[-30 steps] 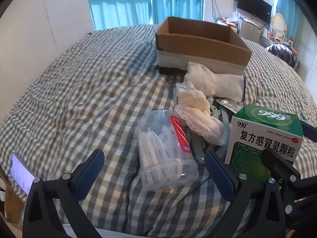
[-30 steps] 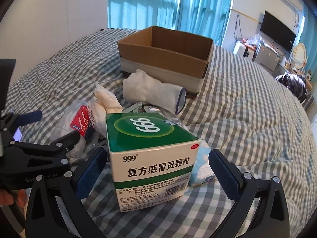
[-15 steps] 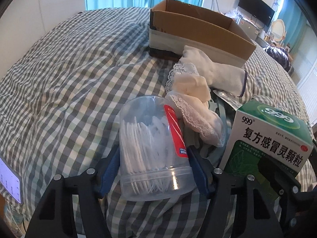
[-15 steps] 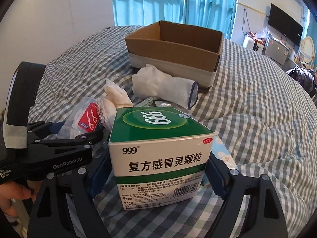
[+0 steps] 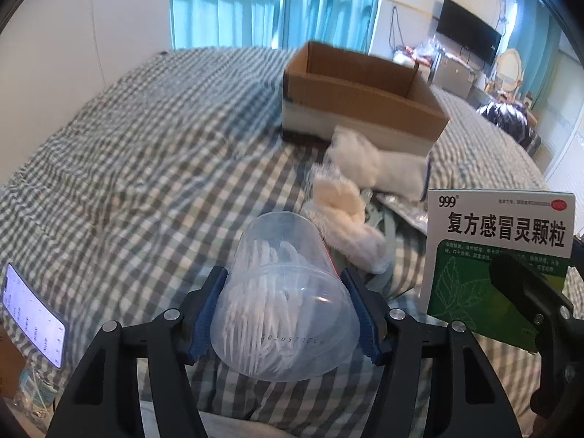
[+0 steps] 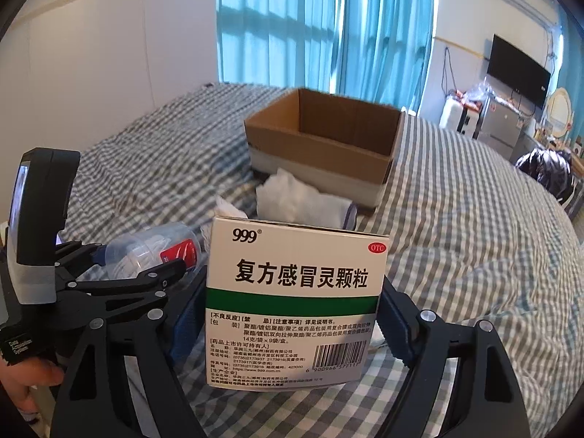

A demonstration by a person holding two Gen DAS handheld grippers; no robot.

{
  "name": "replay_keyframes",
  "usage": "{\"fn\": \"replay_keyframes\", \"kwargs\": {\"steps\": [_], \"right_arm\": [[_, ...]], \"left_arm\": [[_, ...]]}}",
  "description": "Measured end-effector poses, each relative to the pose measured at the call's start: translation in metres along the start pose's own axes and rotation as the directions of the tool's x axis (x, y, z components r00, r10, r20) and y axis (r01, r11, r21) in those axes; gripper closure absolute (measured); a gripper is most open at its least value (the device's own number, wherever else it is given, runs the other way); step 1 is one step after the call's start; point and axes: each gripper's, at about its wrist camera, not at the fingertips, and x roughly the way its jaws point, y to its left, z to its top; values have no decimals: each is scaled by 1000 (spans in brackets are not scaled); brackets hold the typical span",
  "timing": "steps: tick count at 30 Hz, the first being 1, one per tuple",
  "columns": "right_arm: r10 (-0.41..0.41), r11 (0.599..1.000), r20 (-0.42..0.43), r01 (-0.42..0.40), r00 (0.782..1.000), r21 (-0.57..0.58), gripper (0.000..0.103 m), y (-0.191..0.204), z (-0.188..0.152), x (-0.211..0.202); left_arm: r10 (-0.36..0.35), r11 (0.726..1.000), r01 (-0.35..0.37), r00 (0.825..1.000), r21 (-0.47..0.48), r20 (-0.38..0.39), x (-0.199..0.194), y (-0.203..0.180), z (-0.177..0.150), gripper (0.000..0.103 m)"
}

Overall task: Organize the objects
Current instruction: 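Grasp the green medicine box with right gripper while left grasps clear container, then carry both items over the cardboard box and open both grippers to drop them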

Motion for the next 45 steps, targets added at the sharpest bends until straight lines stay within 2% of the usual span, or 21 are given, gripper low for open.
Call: {"fn": "replay_keyframes", "kwargs": {"steps": [13,19,25,28,31,34,40,45], "right_arm": [[-58,998,136,59,989,-6,21,-2,24,-62],[-94,995,202,100,975,-23,22,-11,58,-80],[-136,988,279,149,951,-27,22,-29,111,-87],[-130,990,296,142,946,-18,22,-39,140,-76],[-111,993,305,120,946,-10,22,-51,166,-58],[-100,995,307,103,947,8,22,-64,189,-30],[-75,997,279,66,957,44,22,-89,218,52],[-31,995,225,8,974,100,22,-113,205,128]], "left_arm": [[-12,1000,12,988,1,153,-65,-4,30,38],[-37,999,30,972,33,233,-87,-19,70,38],[-84,996,67,950,67,301,-92,-35,123,38],[-103,994,85,944,69,313,-83,-42,156,38],[-91,995,72,943,71,320,-69,-48,182,38],[-106,994,89,944,71,311,-48,-53,207,38],[-79,994,55,962,97,262,26,-63,238,38],[-72,992,54,984,115,161,102,-69,239,38]]}}
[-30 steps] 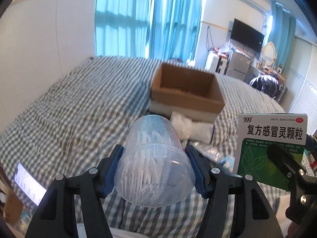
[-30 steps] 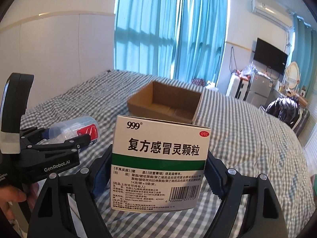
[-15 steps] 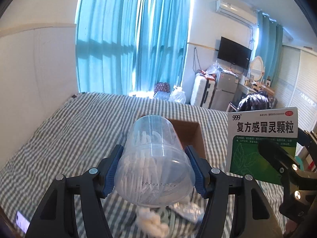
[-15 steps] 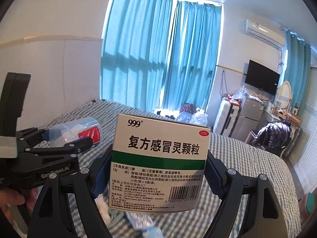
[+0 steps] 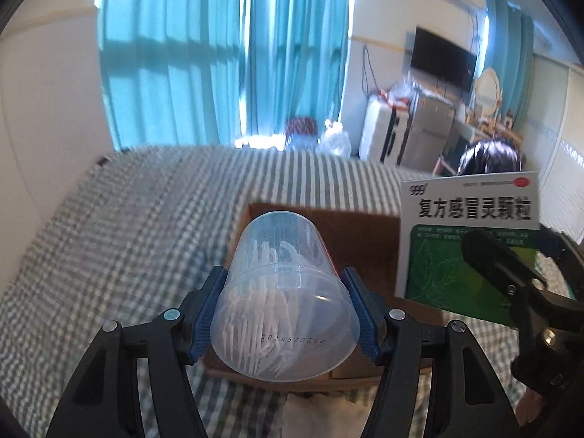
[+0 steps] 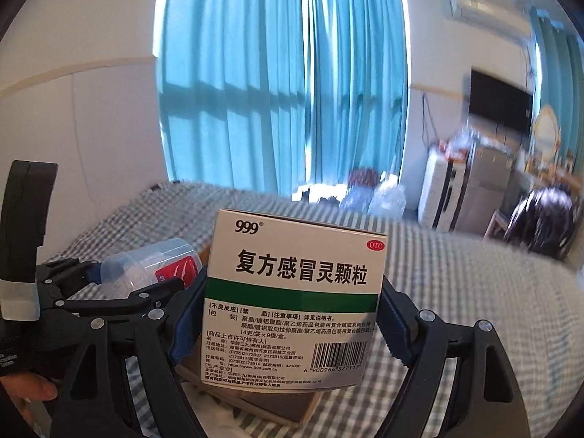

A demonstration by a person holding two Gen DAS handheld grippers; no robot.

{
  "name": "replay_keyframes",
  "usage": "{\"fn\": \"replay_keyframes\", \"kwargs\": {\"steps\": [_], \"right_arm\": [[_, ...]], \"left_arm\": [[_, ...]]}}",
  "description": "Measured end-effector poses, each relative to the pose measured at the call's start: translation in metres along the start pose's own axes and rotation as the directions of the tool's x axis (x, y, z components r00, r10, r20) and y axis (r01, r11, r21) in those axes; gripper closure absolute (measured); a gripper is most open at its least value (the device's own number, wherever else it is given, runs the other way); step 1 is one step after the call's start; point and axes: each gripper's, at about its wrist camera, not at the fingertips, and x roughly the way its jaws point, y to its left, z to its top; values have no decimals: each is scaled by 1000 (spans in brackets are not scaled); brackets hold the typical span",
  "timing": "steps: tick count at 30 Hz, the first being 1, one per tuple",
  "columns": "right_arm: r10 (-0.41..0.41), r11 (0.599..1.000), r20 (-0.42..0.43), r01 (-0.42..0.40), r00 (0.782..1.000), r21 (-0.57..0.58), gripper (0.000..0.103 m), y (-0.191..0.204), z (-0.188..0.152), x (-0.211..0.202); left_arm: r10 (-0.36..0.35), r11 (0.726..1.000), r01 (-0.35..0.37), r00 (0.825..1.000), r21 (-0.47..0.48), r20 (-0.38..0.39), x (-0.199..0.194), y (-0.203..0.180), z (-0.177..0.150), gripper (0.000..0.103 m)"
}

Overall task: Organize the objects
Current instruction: 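Carry both items over the cardboard box and open both grippers to drop them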

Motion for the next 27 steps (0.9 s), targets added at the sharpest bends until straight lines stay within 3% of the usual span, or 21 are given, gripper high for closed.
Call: {"fn": "replay_keyframes", "kwargs": {"steps": [5,11,15,17,19,21,23,25,27], "right_arm": [[28,999,-33,-27,999,30,22,-12,-24,42],[71,993,-10,-70,997,94,17,-18,-30,49],[64,993,49,-69,997,95,7,-16,-20,26],[58,994,54,-62,997,93,6,-15,-14,13],[61,993,57,-66,997,100,6,-14,-6,-4],[56,994,58,-62,997,95,6,-12,2,-26],[55,995,76,-61,996,81,6,-8,9,-50],[40,997,94,-47,995,67,4,-2,13,-79],[42,997,98,-48,994,54,3,3,12,-109]], "left_arm": [[20,1000,-19,999,20,-45,41,-6,-16,38],[2,1000,-4,997,-25,-79,60,-1,-28,37],[-1,1000,1,999,10,-51,37,-9,-32,32],[20,999,-18,999,42,-36,23,-13,-32,22],[39,998,-39,999,58,-7,3,-15,-32,19],[38,998,-39,999,58,13,-21,-17,-30,17],[44,998,-46,998,51,39,-46,-17,-29,7],[88,995,-91,992,32,86,-76,-16,-29,0],[88,995,-92,988,25,125,-105,-16,-32,0]]}}
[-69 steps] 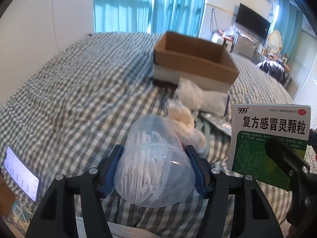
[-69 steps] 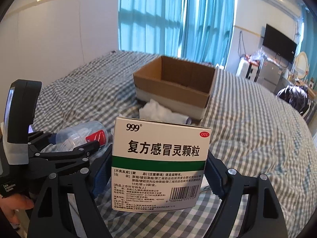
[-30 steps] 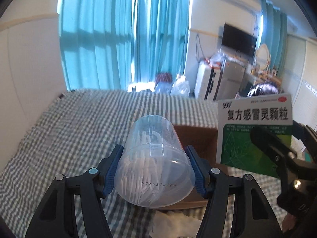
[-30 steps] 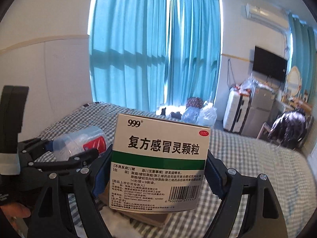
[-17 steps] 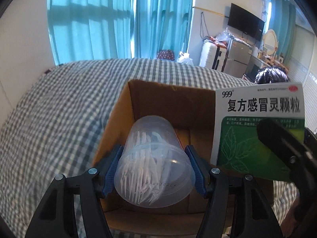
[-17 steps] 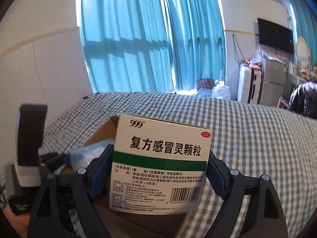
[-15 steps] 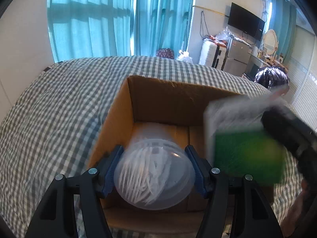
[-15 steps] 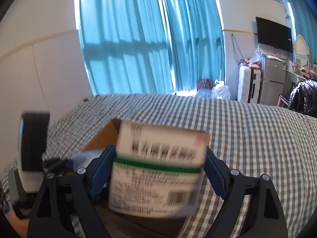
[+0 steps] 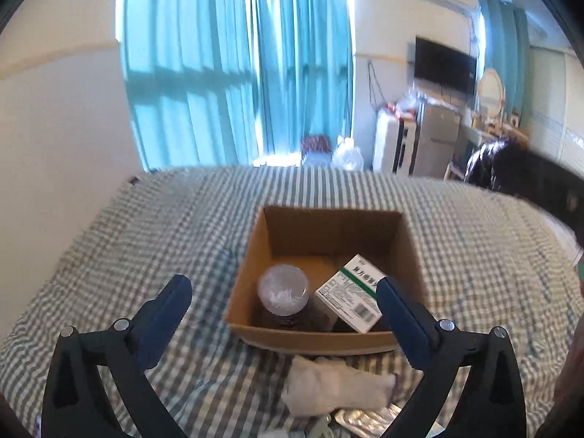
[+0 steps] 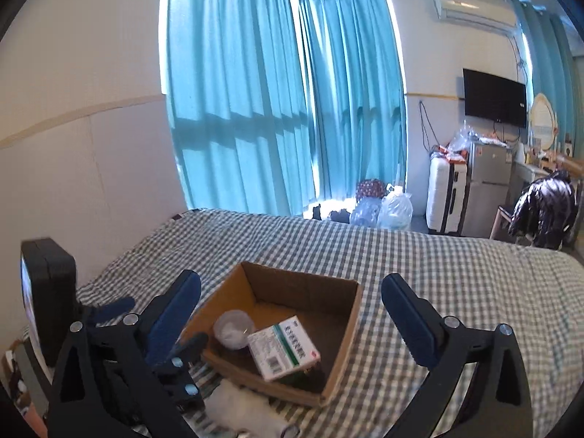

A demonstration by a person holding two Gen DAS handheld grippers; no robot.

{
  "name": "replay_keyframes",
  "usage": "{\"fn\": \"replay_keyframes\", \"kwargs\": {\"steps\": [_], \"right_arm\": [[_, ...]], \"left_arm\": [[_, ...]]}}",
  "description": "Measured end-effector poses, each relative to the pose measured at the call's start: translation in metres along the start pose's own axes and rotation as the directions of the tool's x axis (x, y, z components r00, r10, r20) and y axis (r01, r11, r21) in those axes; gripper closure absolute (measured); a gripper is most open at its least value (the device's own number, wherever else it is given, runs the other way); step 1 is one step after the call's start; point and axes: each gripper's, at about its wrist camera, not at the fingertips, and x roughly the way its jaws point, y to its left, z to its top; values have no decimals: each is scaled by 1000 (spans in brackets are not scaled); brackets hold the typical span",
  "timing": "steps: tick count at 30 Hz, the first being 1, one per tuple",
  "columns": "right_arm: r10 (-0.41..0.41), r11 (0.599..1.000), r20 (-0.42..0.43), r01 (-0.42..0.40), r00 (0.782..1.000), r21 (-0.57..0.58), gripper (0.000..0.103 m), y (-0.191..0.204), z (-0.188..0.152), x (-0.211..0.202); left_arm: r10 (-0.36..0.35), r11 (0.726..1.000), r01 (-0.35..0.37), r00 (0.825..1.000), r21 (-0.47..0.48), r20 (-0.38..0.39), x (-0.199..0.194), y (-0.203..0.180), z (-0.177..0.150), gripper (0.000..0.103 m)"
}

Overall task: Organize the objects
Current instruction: 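Carry both items over the cardboard box and open both grippers to drop them, then grasp the blue tissue pack with right gripper while left grasps lace cloth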

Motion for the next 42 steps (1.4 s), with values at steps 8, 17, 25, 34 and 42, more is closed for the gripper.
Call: {"fn": "replay_keyframes", "kwargs": {"steps": [8,17,25,34,42], "right_arm": [[-17,999,16,18,1000,-42,3,18,-6,-100],[-8,995,-18,6,1000,-95,3,17,-38,-162],[32,995,-77,-39,997,-93,3,-5,-92,-156],[43,997,-297,-21,954,77,3,-44,-156,-77],[-52,998,-532,62,845,0,3,-37,-214,-8]], "left_arm": [[19,1000,-18,998,-18,65,-86,2,-12,0],[24,999,-20,996,-41,87,-133,0,-44,0],[75,990,-71,997,-119,24,-126,-2,-91,0],[99,985,-112,990,-132,-105,-76,-8,-150,0],[89,983,-114,981,-143,-173,-28,1,-176,0]]}}
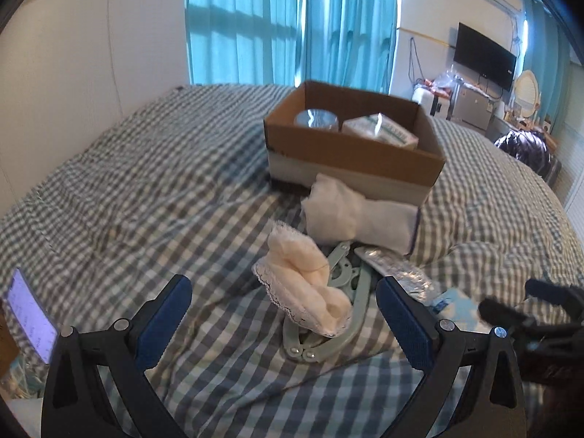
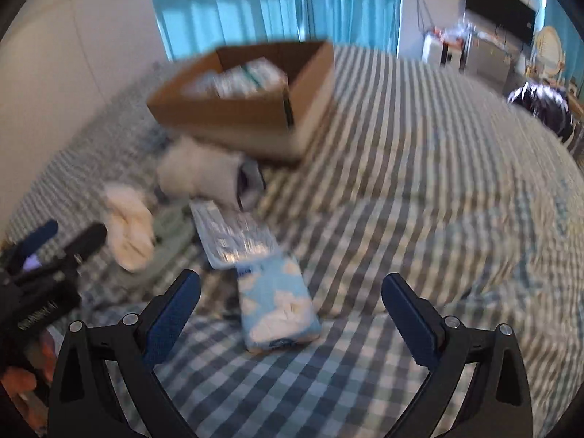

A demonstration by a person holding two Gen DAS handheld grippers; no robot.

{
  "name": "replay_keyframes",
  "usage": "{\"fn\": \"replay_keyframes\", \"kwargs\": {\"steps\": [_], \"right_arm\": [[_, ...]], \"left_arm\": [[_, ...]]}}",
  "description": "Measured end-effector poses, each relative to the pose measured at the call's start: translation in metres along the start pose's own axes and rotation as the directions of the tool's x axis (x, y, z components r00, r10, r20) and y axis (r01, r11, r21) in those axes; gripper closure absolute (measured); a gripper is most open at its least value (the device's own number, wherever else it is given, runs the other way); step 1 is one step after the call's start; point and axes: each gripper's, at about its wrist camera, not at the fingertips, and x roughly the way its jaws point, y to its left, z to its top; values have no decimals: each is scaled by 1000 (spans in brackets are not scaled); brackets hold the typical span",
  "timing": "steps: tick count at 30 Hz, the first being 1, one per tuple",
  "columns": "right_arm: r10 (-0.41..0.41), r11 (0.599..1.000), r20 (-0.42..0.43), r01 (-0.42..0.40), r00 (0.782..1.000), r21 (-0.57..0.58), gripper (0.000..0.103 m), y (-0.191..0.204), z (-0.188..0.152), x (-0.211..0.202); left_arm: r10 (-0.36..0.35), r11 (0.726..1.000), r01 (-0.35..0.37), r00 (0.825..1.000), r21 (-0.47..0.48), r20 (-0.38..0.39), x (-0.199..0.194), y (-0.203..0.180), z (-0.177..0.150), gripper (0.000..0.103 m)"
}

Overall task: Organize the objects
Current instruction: 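Grasp the blue tissue pack with right gripper while left grasps lace cloth, then carry both items over the cardboard box and release them inside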

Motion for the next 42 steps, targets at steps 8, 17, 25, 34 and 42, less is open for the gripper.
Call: {"fn": "replay_keyframes", "kwargs": {"steps": [8,17,25,34,42], "right_arm": [[-46,997,-125,38,991,-67,22,16,-8,42],[-66,996,-167,55,984,-73,46,23,-15,55],[-76,995,-73,71,994,-70,46,23,-13,29],[-60,996,35,62,998,-68,47,35,-23,-15],[-31,991,173,53,984,-121,47,53,3,-73]], "left_arm": [[-6,999,7,1000,53,-24,38,1,-5,3],[-85,996,87,995,25,-54,53,15,-9,73],[-107,994,105,992,-23,-70,30,31,-8,83],[-83,996,84,996,12,-42,-7,36,2,83],[-93,993,93,996,68,-1,-33,30,36,84]]}}
